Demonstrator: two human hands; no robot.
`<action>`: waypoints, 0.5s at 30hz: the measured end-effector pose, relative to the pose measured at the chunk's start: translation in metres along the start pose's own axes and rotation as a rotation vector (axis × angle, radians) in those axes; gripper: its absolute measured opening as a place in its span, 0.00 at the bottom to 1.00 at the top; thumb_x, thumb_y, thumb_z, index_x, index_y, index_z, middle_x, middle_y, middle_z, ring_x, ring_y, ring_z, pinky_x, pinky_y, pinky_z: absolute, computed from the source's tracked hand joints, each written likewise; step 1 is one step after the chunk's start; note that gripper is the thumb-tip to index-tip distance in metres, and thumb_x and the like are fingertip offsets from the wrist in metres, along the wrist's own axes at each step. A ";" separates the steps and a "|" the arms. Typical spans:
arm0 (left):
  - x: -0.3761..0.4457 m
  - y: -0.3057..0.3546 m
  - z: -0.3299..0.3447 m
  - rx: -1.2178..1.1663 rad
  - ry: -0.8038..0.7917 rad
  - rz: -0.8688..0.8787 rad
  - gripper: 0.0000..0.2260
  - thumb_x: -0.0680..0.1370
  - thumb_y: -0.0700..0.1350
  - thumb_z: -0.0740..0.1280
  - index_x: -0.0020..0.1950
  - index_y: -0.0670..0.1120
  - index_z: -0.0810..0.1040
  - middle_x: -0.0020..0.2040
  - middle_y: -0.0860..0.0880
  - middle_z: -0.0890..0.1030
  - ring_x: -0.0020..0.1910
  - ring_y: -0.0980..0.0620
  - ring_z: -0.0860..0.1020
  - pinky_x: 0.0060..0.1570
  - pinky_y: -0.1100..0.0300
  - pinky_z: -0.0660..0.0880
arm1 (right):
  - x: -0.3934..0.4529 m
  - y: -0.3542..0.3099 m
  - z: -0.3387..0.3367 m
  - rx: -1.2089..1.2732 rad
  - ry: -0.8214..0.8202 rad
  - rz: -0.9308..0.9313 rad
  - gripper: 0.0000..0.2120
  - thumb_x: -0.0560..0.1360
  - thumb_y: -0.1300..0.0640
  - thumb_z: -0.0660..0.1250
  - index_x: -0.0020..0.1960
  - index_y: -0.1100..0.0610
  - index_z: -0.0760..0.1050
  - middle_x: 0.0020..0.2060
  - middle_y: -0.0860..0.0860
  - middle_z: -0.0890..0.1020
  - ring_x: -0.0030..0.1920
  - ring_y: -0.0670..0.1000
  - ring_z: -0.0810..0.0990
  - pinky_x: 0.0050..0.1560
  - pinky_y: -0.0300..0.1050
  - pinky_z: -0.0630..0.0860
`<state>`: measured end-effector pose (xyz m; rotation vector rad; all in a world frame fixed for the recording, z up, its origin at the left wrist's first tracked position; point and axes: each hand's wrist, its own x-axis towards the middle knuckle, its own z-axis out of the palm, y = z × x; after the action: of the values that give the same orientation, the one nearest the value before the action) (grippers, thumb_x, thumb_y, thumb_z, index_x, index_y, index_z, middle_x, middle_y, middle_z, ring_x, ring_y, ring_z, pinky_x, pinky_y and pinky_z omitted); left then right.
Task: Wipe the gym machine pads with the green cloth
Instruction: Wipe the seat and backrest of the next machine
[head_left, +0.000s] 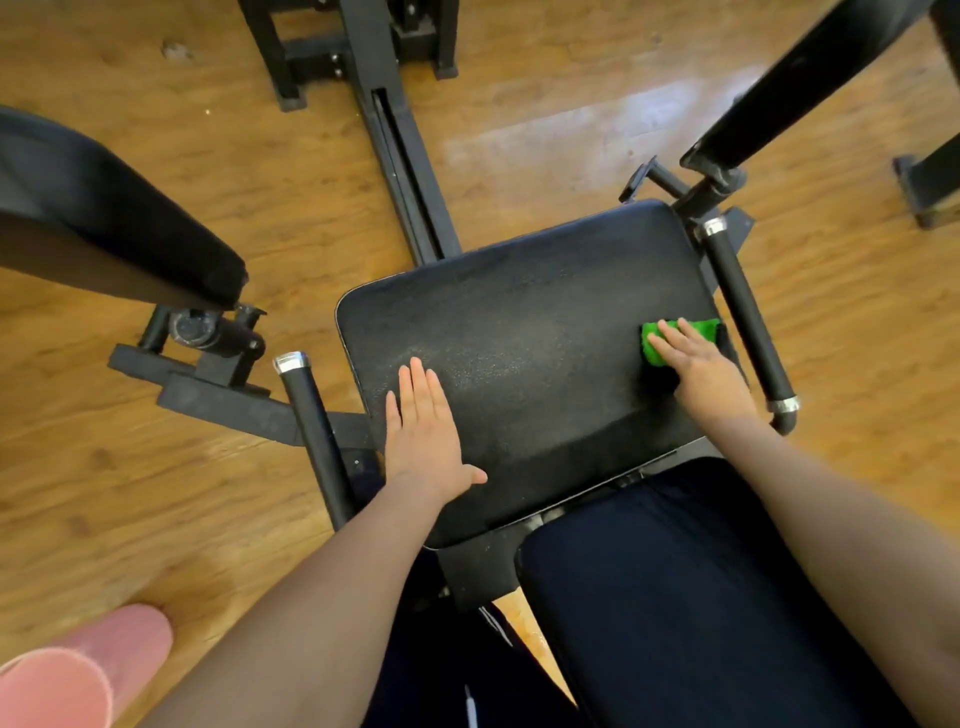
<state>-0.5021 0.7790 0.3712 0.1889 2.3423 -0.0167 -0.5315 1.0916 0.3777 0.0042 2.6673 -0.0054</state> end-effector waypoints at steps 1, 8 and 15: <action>0.000 0.001 -0.001 0.003 -0.006 -0.004 0.58 0.70 0.68 0.67 0.75 0.35 0.31 0.75 0.35 0.31 0.75 0.38 0.33 0.74 0.45 0.39 | 0.001 0.003 0.000 0.035 0.042 0.017 0.35 0.69 0.76 0.62 0.73 0.59 0.62 0.74 0.53 0.61 0.75 0.55 0.55 0.72 0.50 0.57; 0.001 0.003 -0.003 0.019 -0.031 -0.022 0.59 0.70 0.69 0.66 0.74 0.34 0.30 0.75 0.35 0.31 0.75 0.38 0.32 0.73 0.45 0.38 | 0.031 0.023 -0.012 0.130 0.079 0.211 0.36 0.71 0.76 0.60 0.75 0.58 0.57 0.76 0.52 0.55 0.76 0.53 0.49 0.73 0.53 0.56; 0.001 0.005 -0.005 0.016 -0.064 -0.038 0.59 0.70 0.68 0.67 0.74 0.35 0.30 0.75 0.35 0.30 0.74 0.38 0.32 0.73 0.45 0.39 | 0.016 0.017 0.001 0.198 0.066 0.299 0.35 0.72 0.76 0.57 0.75 0.58 0.56 0.76 0.51 0.54 0.76 0.50 0.49 0.74 0.46 0.51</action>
<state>-0.5059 0.7847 0.3743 0.1493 2.2823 -0.0593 -0.5451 1.1086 0.3701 0.4732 2.6939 -0.1748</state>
